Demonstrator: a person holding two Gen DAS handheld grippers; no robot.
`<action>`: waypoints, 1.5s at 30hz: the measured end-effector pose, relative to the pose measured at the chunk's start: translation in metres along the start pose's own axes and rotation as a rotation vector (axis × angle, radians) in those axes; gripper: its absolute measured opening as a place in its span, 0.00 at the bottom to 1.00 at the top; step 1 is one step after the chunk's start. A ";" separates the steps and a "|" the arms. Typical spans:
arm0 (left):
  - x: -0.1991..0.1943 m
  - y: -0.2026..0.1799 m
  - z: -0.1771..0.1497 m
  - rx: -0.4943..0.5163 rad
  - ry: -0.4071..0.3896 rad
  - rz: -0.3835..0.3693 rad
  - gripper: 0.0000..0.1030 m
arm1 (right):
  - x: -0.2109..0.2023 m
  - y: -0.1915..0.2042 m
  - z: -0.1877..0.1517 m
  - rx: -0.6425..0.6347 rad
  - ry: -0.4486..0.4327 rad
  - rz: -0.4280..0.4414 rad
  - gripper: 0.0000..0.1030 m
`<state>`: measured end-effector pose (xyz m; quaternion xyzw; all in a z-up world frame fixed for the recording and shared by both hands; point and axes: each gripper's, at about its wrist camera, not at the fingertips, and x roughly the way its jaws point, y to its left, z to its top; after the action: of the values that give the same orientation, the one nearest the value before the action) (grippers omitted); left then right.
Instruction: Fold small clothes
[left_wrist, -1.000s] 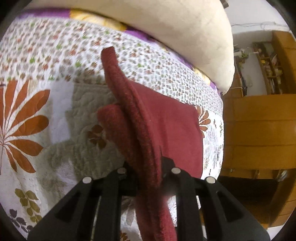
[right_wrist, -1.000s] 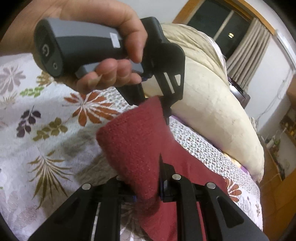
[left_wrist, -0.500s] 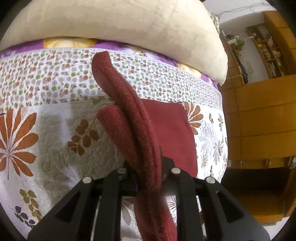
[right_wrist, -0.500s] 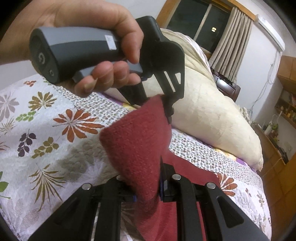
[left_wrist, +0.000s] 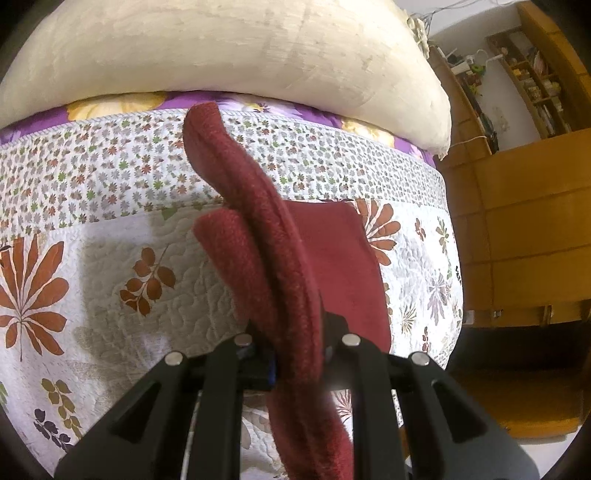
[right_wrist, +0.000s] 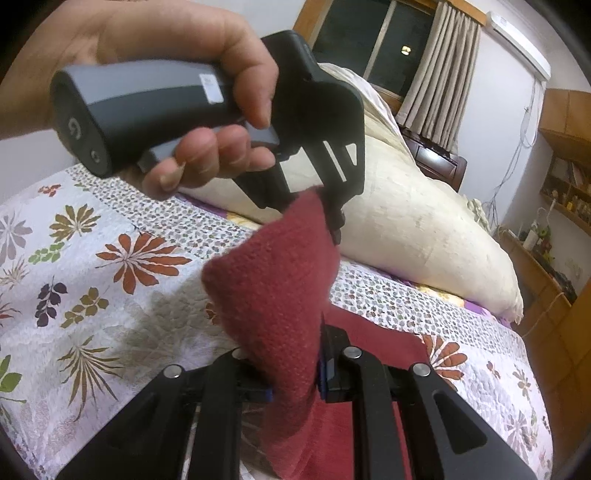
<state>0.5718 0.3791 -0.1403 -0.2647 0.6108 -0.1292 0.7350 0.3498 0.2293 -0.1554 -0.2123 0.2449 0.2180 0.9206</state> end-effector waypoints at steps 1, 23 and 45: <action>0.001 -0.004 0.001 0.003 0.001 0.005 0.12 | -0.001 -0.003 -0.001 0.007 -0.002 -0.002 0.16; 0.067 -0.094 0.008 0.076 0.057 0.113 0.12 | 0.000 -0.073 -0.036 0.163 0.028 -0.010 0.16; 0.136 -0.142 0.008 0.119 0.117 0.230 0.12 | 0.007 -0.122 -0.075 0.265 0.066 -0.001 0.16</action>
<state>0.6290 0.1935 -0.1743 -0.1408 0.6702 -0.0952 0.7224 0.3898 0.0941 -0.1835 -0.0959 0.3017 0.1763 0.9320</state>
